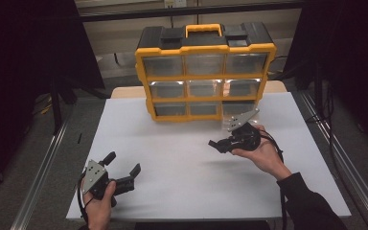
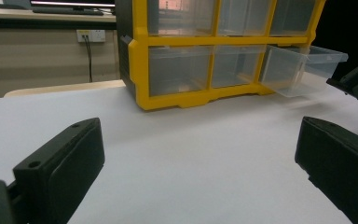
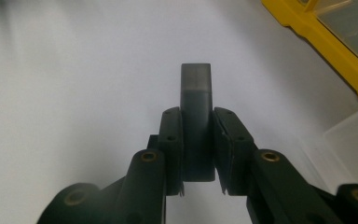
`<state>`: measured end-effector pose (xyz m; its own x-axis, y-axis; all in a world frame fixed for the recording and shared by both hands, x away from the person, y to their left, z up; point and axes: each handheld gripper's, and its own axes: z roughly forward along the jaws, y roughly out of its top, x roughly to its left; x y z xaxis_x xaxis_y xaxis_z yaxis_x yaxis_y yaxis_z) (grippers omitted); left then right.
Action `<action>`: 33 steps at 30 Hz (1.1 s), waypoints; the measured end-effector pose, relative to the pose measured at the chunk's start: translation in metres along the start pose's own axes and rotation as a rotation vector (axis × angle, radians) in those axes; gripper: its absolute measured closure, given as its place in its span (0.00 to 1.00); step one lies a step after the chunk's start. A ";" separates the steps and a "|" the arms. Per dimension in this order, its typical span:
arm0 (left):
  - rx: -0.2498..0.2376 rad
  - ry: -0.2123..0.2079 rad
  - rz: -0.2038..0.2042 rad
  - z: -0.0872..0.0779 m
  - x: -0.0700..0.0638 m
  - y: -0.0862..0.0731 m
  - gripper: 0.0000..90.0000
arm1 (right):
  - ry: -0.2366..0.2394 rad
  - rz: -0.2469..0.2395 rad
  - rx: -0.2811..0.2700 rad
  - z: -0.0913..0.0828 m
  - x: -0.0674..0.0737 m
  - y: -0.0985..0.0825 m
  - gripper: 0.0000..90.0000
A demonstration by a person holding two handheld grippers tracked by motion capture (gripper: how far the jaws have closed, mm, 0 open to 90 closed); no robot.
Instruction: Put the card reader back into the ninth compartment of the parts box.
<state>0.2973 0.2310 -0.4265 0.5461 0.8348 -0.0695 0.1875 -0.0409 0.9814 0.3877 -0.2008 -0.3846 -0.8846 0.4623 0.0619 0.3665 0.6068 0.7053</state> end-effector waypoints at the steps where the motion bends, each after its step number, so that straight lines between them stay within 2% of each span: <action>1: -0.001 0.001 0.001 0.000 0.000 0.000 0.02 | -0.001 0.002 -0.003 -0.001 0.000 0.000 0.82; 5: 0.000 -0.002 0.000 0.000 0.000 0.000 0.02 | 0.006 -0.003 -0.009 -0.003 0.000 0.001 0.82; 33: 0.007 0.003 0.002 0.002 0.000 -0.001 0.02 | -0.042 0.000 -0.060 -0.026 -0.004 0.009 0.82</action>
<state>0.2986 0.2298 -0.4280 0.5441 0.8363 -0.0670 0.1925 -0.0467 0.9802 0.3874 -0.2141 -0.3599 -0.8710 0.4902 0.0330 0.3476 0.5674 0.7465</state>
